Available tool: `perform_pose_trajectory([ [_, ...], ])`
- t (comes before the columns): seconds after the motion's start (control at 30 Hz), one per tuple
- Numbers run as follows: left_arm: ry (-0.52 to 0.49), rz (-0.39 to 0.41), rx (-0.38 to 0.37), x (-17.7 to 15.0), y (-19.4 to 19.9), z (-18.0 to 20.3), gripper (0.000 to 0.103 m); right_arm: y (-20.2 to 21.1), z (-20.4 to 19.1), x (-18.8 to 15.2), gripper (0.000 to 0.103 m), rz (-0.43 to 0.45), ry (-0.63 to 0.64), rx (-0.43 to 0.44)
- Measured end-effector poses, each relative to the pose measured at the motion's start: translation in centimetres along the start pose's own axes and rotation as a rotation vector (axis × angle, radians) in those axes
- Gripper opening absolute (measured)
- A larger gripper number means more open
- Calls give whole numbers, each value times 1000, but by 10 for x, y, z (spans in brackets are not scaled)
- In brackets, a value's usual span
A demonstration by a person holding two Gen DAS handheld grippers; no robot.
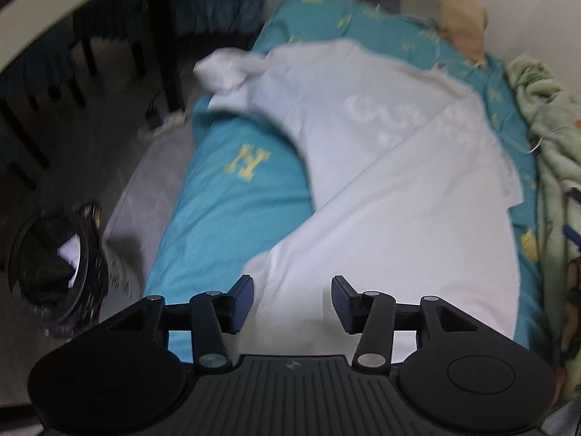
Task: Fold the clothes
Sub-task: 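Grasp the T-shirt edge with the right gripper and tug it flat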
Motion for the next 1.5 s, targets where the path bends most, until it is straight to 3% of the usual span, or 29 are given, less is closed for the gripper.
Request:
perform_pose_trajectory([
  [0.2,11,194,-98,21,6,70,58,-62,31,5,81,-73,-65,-60],
  [0.3,23,200,-151,29,-20,110,58,-93,50,4,81,-99,-78,-104],
  [0.4,5,176,-176,29,-52,133,58,-115,64,8,77,-68,-89,-105],
  [0.5,-58,197,-132,29,-75,134,58,-131,64,18,42,-12,-62,-85],
  [0.53,-76,205,-112,28,-80,133,58,-136,60,22,21,-2,-40,-92],
  [0.57,-94,213,-92,28,-86,132,58,-141,57,26,12,9,-11,-105],
  [0.67,-117,213,-90,27,-91,118,58,-141,33,48,8,97,147,-154],
  [0.8,-132,244,-105,30,-86,121,58,-132,7,96,7,207,323,-242],
  [0.9,-148,259,-83,32,-85,120,58,-131,1,135,7,247,453,-356],
  [1.0,-120,223,-91,33,-96,116,58,-142,9,165,7,230,552,-487],
  [1.1,-119,207,-102,34,-103,116,58,-164,31,171,8,159,618,-557],
  [1.17,-125,203,-99,36,-108,117,58,-176,45,168,9,126,624,-573],
  [1.3,-123,197,-105,38,-115,117,59,-179,50,157,13,128,552,-491],
  [1.33,-122,197,-109,38,-115,117,60,-177,46,154,21,125,536,-471],
  [1.37,-124,198,-113,38,-115,118,61,-174,42,150,39,122,520,-450],
  [1.43,-130,202,-125,36,-113,120,61,-163,31,140,61,114,508,-409],
  [1.5,-135,204,-158,32,-108,123,61,-147,18,126,66,100,506,-380],
])
Point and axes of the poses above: each gripper's, at about its wrist camera, not at the fingertips, and y roughly against the way its jaws point, z to its right, x to its top, the point moved 6 cm from there along -y, roughly the way its jaws point, and after that the axes turned 9 degrees about x, right-handed, at the moved point
